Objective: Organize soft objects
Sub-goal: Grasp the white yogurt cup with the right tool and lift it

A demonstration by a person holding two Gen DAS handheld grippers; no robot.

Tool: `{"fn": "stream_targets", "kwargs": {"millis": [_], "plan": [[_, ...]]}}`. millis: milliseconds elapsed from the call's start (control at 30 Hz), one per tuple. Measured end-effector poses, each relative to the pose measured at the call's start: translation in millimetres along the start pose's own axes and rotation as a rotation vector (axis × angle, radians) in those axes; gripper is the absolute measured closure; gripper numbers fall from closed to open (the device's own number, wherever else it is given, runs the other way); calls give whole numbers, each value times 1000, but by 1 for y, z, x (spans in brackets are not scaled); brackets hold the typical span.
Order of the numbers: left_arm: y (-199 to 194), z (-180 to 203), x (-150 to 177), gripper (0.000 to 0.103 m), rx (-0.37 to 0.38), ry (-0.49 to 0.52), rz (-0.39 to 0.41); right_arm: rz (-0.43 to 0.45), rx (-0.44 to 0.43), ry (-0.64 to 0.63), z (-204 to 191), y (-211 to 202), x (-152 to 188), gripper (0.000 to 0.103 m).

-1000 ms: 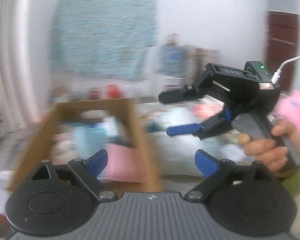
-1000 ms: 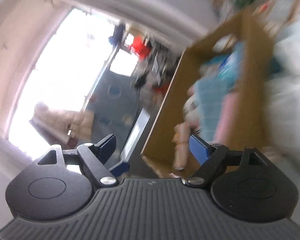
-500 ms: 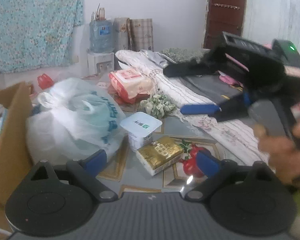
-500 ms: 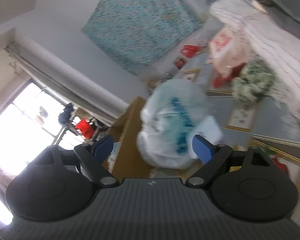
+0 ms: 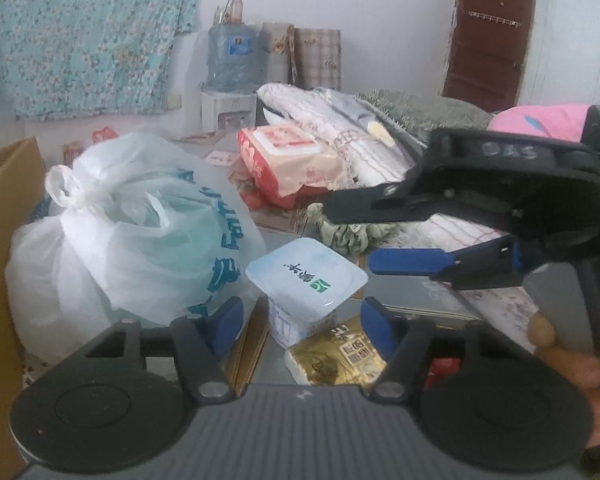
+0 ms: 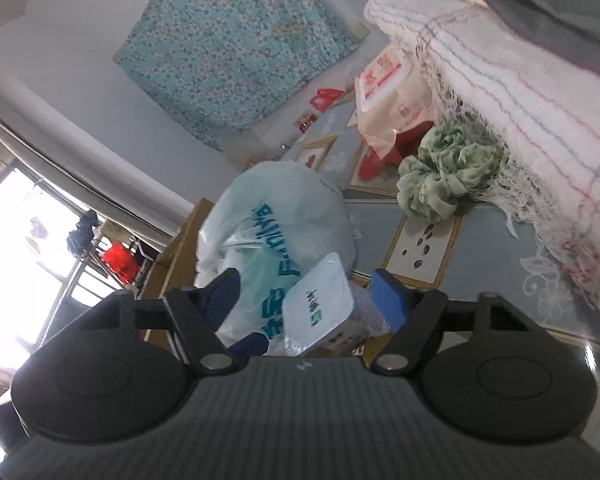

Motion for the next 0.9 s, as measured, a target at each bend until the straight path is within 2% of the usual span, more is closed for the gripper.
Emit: {"fn": "stream_targets", "kwargs": {"millis": [100,267,333,367,500,733,900], "plan": [[9,3,0,37,-8,15,-6,-20,20,11,6,12,-3,47],[19,4,1,40,-14,23,-18,-57,38,34,19,34,-7,54],[21,5,1,43,-15,28,-10,-71,38,38,23,41,-7,60],[21,5,1,44,-13,33,-4,-76,34,40,24,44,-7,68],[26,10,1,50,-4,35,3,-73,12,12,20,48,-5,79],[22,9,-1,51,9,10,24,-54,22,-17,9,44,-6,78],[10,11,-5,51,8,7,80,-25,4,-33,-2,32,-8,78]]}}
Point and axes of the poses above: each gripper's, at about its wrist camera, not at the fingertips, and y roughly the way its jaws point, z to its right, x to its underside, the point moved 1 cm from there along y, roughly the way its jaws point, and after that the axes turned 11 degrees about -x, right-handed, at the moved point
